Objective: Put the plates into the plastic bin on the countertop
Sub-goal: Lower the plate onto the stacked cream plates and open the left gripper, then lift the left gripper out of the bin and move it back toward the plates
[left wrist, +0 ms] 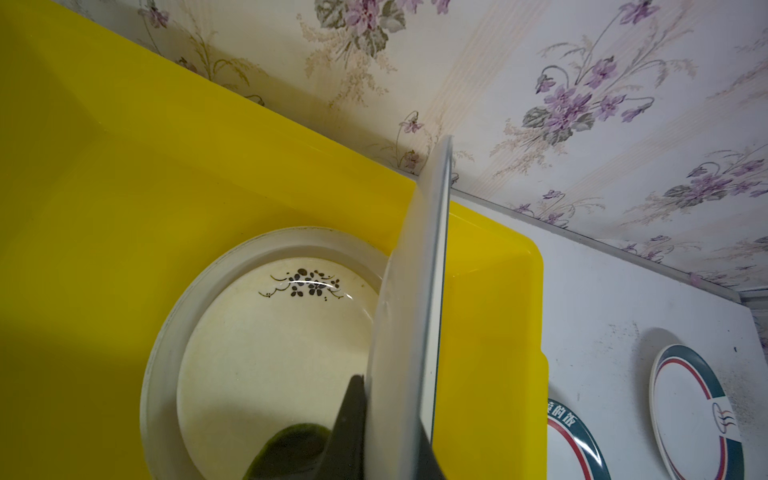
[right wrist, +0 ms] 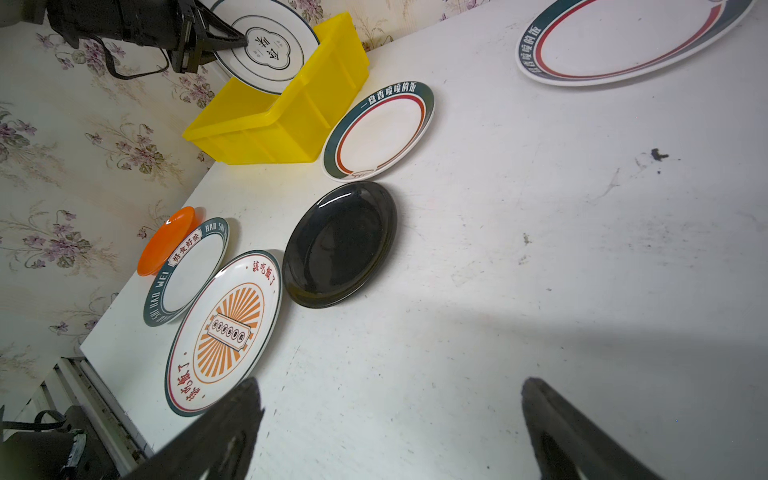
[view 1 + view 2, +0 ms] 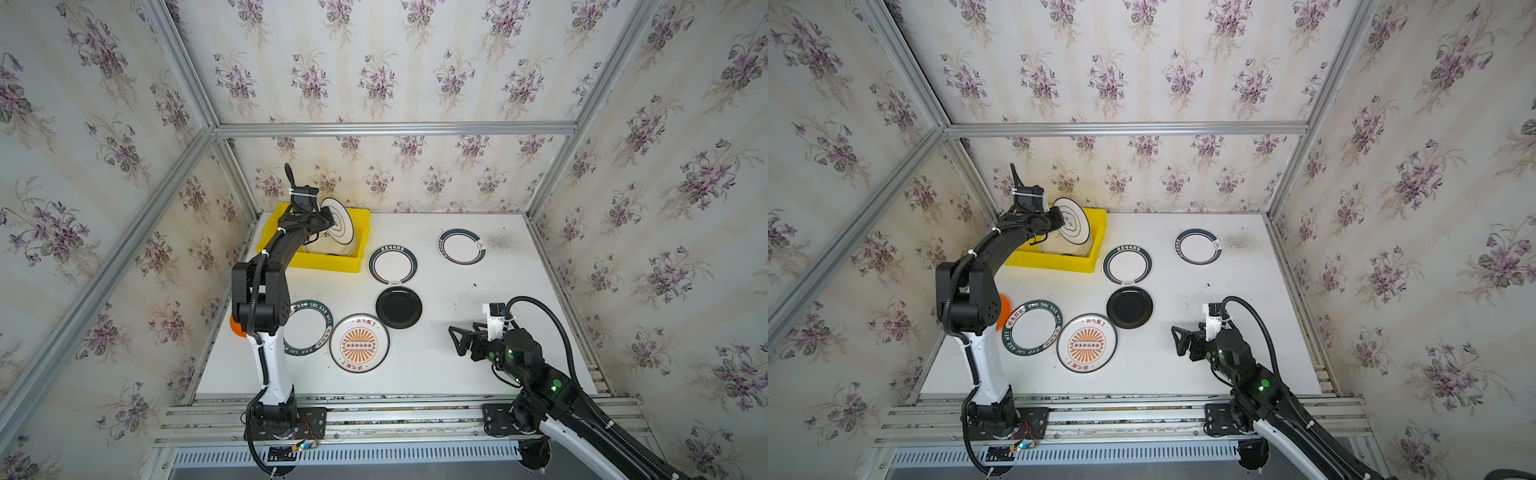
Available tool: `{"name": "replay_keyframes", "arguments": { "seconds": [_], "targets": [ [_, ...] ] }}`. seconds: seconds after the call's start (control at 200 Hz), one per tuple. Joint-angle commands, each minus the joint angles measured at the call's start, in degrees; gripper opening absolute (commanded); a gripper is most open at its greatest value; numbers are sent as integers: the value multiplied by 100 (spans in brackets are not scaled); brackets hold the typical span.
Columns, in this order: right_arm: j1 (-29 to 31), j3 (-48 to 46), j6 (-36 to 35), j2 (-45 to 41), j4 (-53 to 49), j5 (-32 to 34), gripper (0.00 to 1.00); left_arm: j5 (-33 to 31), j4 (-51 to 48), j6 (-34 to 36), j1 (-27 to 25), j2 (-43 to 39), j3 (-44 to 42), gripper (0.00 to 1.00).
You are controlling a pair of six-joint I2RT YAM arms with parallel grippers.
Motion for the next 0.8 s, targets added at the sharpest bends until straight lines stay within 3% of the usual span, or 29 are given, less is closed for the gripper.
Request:
{"name": "replay_keyframes", "arguments": {
  "seconds": [0.0, 0.3, 0.46, 0.51, 0.535, 0.545, 0.795],
  "targets": [
    [5, 55, -71, 98, 197, 181, 100, -50, -11, 75, -2, 80, -45, 2],
    [6, 178, -74, 606, 396, 305, 100, 62, -111, 100, 3, 418, 20, 8],
    [5, 280, -110, 784, 435, 209, 99, 31, -150, 216, -7, 360, -13, 53],
    [4, 301, -110, 815, 429, 190, 100, -69, -158, 252, -5, 308, -43, 73],
    [5, 305, -110, 829, 441, 191, 100, -116, -160, 275, -3, 281, -60, 95],
    [9, 306, -110, 832, 443, 196, 100, -124, -156, 284, -9, 272, -66, 98],
    [5, 457, 51, 1003, 300, 375, 100, -231, -183, 143, -7, -107, -221, 100]
  ]
}}
